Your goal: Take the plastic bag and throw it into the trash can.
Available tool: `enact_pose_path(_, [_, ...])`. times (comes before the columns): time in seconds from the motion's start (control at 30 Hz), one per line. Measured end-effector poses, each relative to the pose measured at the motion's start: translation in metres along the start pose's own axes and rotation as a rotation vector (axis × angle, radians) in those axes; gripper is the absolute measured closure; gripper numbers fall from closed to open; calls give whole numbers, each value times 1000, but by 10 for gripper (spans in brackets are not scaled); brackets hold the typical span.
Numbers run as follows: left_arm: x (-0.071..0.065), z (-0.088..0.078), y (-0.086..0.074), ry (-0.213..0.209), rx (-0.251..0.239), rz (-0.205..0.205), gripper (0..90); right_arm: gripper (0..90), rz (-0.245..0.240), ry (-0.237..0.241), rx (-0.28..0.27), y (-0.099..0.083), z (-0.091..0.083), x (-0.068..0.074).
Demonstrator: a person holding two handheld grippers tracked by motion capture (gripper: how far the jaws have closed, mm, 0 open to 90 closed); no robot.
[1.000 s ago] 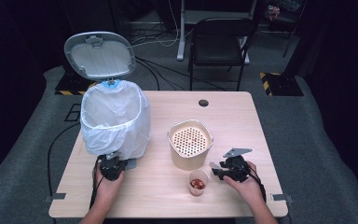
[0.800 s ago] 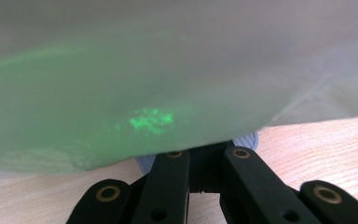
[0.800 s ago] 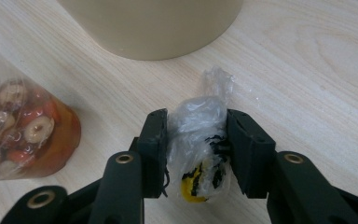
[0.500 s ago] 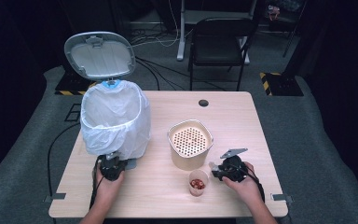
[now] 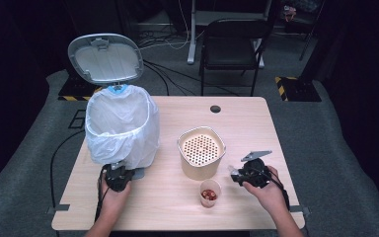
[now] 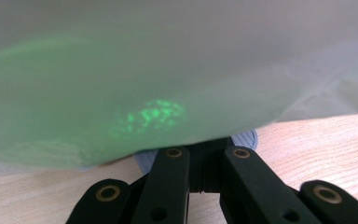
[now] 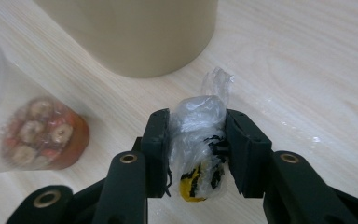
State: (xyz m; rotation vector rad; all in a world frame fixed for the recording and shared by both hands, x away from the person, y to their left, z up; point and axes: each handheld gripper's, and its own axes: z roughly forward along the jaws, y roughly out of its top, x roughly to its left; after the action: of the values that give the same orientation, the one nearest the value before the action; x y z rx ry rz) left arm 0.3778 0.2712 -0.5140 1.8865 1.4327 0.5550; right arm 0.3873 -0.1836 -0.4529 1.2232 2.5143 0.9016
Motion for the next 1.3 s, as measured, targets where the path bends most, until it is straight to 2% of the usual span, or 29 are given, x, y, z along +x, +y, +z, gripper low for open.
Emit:
enact_pose_path(0.07, [0, 0, 0, -9, -3, -5, 900, 623, -3, -2, -21, 11, -16, 0])
enact_pose_path(0.1, [0, 0, 0, -9, -3, -5, 900, 623, -3, -2, -21, 11, -16, 0])
enact_pose_path(0.17, [0, 0, 0, -3, 0, -1, 900, 624, -16, -2, -32, 20, -28, 1])
enact_pose_path(0.2, [-5, 3, -1, -6, -45, -74, 900, 624, -26, 6, -39, 29, -37, 2])
enact_pose_path(0.27, [-4, 3, -1, -3, -37, -52, 900, 624, -43, 5, -45, 36, -42, 4])
enact_pose_path(0.33, [-4, 2, -1, -6, -33, -53, 900, 624, -47, 10, -47, 42, -46, 6])
enact_pose_path(0.37, [0, 0, -1, 7, 5, -5, 900, 623, -67, 18, -53, 51, -52, 9])
enact_pose_path(0.4, [0, 0, -1, 7, 5, -5, 900, 623, -67, 18, -53, 51, -52, 9])
enact_pose_path(0.47, [0, 0, 0, 6, 4, -5, 900, 624, -80, 23, -62, 63, -59, 14])
enact_pose_path(0.5, [-5, 4, -1, -1, -49, -74, 900, 623, -87, 31, -64, 66, -62, 15])
enact_pose_path(0.67, [-5, 4, -1, -1, -53, -82, 900, 624, -107, 51, -68, 78, -69, 18])
enact_pose_path(0.8, [-5, 3, -1, 2, -47, -69, 900, 624, -128, 47, -81, 91, -79, 21])
enact_pose_path(0.83, [-5, 3, -1, 1, -45, -69, 900, 624, -143, 49, -97, 99, -85, 24])
enact_pose_path(0.93, [-5, 4, 0, -3, -50, -71, 900, 624, -154, 53, -111, 106, -88, 27])
enact_pose_path(0.97, [-3, 3, 0, -6, -39, -55, 900, 624, -170, 68, -126, 117, -90, 32])
enact_pose_path(1.0, [-3, 3, 0, -6, -39, -55, 900, 624, -170, 68, -126, 117, -90, 32])
enact_pose_path(1.03, [-2, 2, 0, -12, -25, -43, 900, 624, -197, 77, -131, 129, -91, 37])
enact_pose_path(1.07, [-1, 1, 1, -12, -8, -22, 900, 624, -197, 77, -131, 129, -91, 37])
enact_pose_path(1.1, [1, 0, 1, 0, 10, -4, 900, 624, -199, 80, -136, 135, -91, 40])
enact_pose_path(1.13, [-1, 1, 1, -7, -11, -22, 900, 624, -216, 82, -128, 147, -91, 48])
enact_pose_path(1.17, [-1, 1, 1, -7, -11, -22, 900, 624, -216, 82, -128, 147, -91, 48])
enact_pose_path(1.2, [-2, 1, 1, -5, -16, -28, 900, 624, -243, 87, -140, 158, -90, 55])
enact_pose_path(1.23, [0, 1, 1, -7, 0, -1, 900, 624, -247, 94, -138, 162, -90, 58])
enact_pose_path(1.27, [0, 1, 1, -7, 0, -1, 900, 624, -247, 94, -138, 162, -90, 58])
enact_pose_path(1.3, [1, 0, 1, -2, 4, -2, 900, 624, -268, 114, -158, 174, -87, 65])
